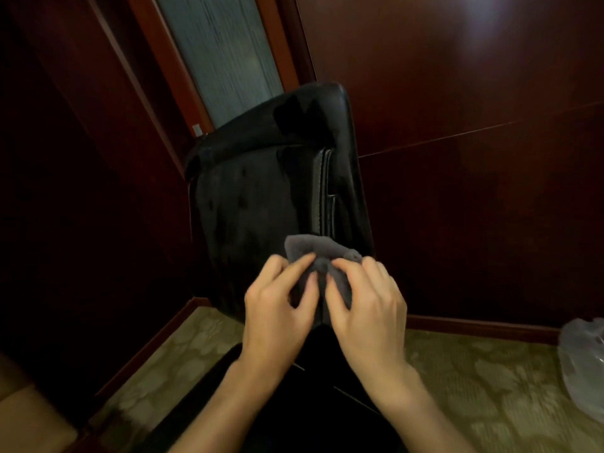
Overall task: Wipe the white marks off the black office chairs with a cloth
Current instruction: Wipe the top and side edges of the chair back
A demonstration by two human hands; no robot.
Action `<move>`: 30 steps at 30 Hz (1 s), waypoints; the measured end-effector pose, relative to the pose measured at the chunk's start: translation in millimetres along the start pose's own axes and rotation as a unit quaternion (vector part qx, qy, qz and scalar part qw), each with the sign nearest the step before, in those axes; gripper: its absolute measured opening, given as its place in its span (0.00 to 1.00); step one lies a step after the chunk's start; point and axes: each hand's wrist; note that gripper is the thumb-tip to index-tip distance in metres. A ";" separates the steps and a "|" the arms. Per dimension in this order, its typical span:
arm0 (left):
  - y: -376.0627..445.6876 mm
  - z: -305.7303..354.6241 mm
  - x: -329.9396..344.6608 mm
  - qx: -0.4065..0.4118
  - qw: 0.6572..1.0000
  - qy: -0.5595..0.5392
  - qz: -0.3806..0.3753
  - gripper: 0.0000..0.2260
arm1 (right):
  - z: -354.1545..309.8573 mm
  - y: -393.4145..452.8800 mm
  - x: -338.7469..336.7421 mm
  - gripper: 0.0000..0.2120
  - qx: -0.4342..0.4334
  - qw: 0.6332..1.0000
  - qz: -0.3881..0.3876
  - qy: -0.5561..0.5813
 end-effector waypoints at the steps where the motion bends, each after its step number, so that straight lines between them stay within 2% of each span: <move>1: -0.7 0.1 0.1 -0.007 1.000 -0.005 0.001 0.12 | 0.6 1.2 -0.2 0.08 0.000 1.000 0.003 0.000; 7: 73.2 14.9 3.3 0.004 0.998 -0.013 0.065 0.12 | -13.7 78.5 7.9 0.10 0.021 0.998 0.065 -0.019; 11: 106.0 18.2 6.7 -0.028 0.996 -0.026 0.083 0.12 | -26.6 102.5 11.2 0.09 0.044 0.996 0.076 -0.018; 15: 79.8 11.6 7.9 -0.023 0.997 -0.035 0.067 0.10 | -20.6 72.7 10.4 0.09 0.071 0.995 0.065 -0.006; 20: -9.9 -0.6 9.7 -0.036 0.997 -0.047 0.040 0.10 | 6.9 -15.5 7.7 0.09 0.027 0.998 0.028 0.039; 23: -50.6 -1.0 12.8 -0.054 0.996 -0.059 0.029 0.11 | 12.2 -52.5 3.1 0.12 0.042 0.998 -0.001 0.040; 26: -43.6 3.2 13.4 -0.061 0.995 -0.067 0.049 0.11 | 2.1 -40.4 2.1 0.12 0.091 0.995 -0.004 0.052; 30: -4.9 10.4 12.0 -0.076 0.992 -0.084 0.061 0.08 | -7.4 -16.1 6.4 0.06 0.134 0.987 0.021 0.091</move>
Point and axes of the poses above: each hand's wrist, its own y-axis towards the middle knuckle, its own x-axis out of the palm, z = x × y, and after that the axes turned 2 degrees about z, right-handed
